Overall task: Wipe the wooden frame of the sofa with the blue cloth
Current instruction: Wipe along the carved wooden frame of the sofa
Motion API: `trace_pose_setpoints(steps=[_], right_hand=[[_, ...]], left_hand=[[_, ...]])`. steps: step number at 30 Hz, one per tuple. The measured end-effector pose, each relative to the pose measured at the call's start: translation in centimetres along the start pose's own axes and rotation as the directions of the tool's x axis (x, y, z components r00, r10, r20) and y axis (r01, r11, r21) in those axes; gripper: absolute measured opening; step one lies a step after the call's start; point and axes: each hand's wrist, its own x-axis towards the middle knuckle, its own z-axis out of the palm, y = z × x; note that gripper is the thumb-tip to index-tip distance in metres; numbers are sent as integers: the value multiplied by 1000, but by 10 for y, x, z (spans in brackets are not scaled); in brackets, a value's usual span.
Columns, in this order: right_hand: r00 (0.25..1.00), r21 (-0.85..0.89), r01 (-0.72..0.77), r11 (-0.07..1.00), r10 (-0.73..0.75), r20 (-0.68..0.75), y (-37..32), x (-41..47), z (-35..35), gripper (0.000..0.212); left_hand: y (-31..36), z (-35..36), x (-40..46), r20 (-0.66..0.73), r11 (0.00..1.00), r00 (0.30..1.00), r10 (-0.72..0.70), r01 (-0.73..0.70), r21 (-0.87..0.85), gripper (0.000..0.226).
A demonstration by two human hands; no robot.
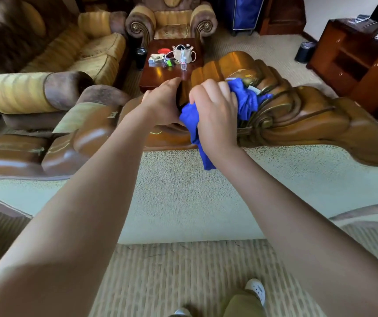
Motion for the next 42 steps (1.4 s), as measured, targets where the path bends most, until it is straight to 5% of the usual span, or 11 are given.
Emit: trace_pose_setpoints(steps=[5,12,19,25,35,38,42], right_hand=[[991,22,126,992,-126,43,19,4,-10,9],[995,147,80,986,-87,40,11,6,-8,7],[994,-64,101,993,-98,48,-15,23,7,8],[991,17,116,993,-116,71,15,-1,-5,5],[940,295,-280,914,323,-110,30,-31,-13,31],[939,208,-216,954,262,-225,32,-10,-18,24],[980,46,-99,994,105,-167,18,8,-11,12]], left_hand=[[2,-3,-1,-5,998,999,-34,33,-57,97],[-2,1,1,-18,999,999,-32,31,-18,85],[-12,5,2,-10,999,999,52,-52,-3,54],[-7,-2,-3,-15,996,1000,-19,18,-82,91],[-2,-1,-3,-23,997,999,-31,30,-72,108],[-2,0,-2,-25,997,999,-27,26,-70,108],[-3,2,-1,-32,998,999,-22,20,-56,108]])
